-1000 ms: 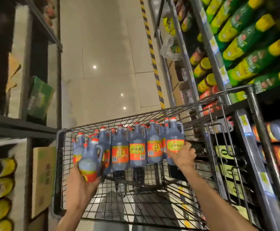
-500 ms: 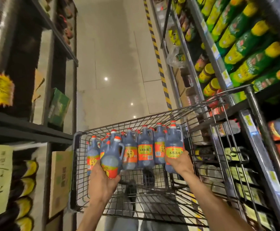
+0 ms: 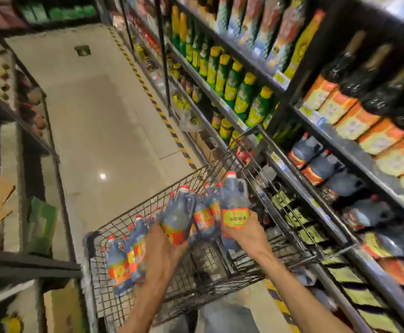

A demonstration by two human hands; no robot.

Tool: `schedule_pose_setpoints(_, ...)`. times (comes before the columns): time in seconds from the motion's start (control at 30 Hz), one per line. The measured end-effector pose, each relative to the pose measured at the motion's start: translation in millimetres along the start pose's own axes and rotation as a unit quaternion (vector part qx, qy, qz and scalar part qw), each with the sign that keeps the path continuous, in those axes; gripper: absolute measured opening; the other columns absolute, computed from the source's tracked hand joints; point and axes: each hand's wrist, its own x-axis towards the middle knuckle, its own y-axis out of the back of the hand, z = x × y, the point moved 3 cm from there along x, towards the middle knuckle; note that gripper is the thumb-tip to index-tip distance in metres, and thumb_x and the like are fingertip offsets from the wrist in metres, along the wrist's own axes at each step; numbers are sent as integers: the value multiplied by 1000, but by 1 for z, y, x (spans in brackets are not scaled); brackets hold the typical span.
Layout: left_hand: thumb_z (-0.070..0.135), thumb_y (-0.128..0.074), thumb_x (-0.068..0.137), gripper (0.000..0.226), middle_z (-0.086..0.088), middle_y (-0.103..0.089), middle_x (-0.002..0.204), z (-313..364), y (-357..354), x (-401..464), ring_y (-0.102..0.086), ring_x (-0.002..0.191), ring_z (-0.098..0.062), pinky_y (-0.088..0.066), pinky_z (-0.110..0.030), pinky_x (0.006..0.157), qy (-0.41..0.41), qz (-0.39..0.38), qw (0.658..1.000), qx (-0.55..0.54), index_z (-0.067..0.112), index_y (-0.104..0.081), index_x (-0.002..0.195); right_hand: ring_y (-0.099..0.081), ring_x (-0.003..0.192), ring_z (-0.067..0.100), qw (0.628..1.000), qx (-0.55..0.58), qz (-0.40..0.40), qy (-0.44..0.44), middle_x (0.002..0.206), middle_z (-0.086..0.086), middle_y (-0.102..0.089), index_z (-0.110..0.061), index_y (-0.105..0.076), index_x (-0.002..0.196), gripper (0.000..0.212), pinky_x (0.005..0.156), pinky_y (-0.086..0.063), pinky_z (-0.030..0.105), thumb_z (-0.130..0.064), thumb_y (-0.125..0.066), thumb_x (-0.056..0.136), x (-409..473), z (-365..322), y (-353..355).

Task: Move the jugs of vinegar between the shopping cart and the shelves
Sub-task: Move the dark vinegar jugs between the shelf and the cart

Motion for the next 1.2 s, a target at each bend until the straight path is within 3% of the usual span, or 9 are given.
schedule_pose_setpoints(0.1,65,-68,80,60,15,-66,119,17,-25,20,-66,116,-17,-50,-27,95,-28,-94,995,-4,27,-58,126,-74,76,16,999,9,36,6,86,-3,-75,-17,-62,103,89,65,-61,44,-79,-86,44,-18,22,19)
schedule_pose_setpoints(0.13,67,-66,79,59,18,-65,115,29,-29,18,-66,111,-13,-51,-27,94,-35,-96,995,4,30,-58,123,-74,76,16,998,8,54,18,87,-3,-75,-19,-62,105,92,66,-61,44,-82,-84,42,-21,34,27)
schedule_pose_setpoints(0.23,70,-70,71,68,25,-64,115,71,-35,-11,-58,104,14,-49,-18,86,-100,-74,992,4,37,-57,128,-72,70,13,990,44,125,40,81,-4,-75,-19,-64,99,57,63,-59,42,-49,-88,57,-77,16,66)
schedule_pose_setpoints(0.37,50,-85,60,70,11,-68,107,118,-59,-44,-67,99,-13,-55,-37,79,-154,-118,981,14,29,-56,120,-64,59,9,972,88,201,77,70,1,-72,-15,-68,80,18,55,-50,35,-17,-84,73,-145,17,119)
schedule_pose_setpoints(0.5,40,-90,56,75,0,-64,106,171,-98,-88,-64,96,-25,-54,-41,78,-222,-158,962,21,23,-51,119,-71,73,21,955,116,265,71,79,3,-76,-12,-71,89,18,64,-54,44,-17,-84,77,-197,50,172)
schedule_pose_setpoints(0.67,47,-87,55,74,11,-67,108,224,-159,-150,-67,98,-17,-57,-42,78,-268,-239,933,-9,34,-54,120,-70,74,6,924,150,347,48,81,-7,-75,-24,-65,94,30,67,-58,40,-30,-86,74,-263,103,240)
schedule_pose_setpoints(0.83,42,-83,62,68,13,-70,109,266,-225,-220,-69,96,-14,-57,-44,73,-306,-315,898,-29,36,-55,124,-62,64,-11,906,173,387,-2,74,-12,-67,-27,-56,85,33,61,-51,19,-23,-88,77,-319,168,301)
schedule_pose_setpoints(0.97,42,-79,63,67,11,-68,115,305,-279,-292,-67,102,-18,-56,-43,79,-337,-331,881,-30,41,-53,125,-74,79,9,895,185,404,-19,84,-5,-77,-25,-69,95,36,75,-61,47,-44,-85,68,-366,230,355)
schedule_pose_setpoints(1.2,63,-77,56,85,7,-69,117,367,-356,-388,-68,102,-22,-57,-45,79,-352,-372,859,-14,38,-45,131,-70,71,22,863,197,461,-52,74,5,-73,-14,-67,81,16,70,-56,49,-21,-82,80,-437,308,424)
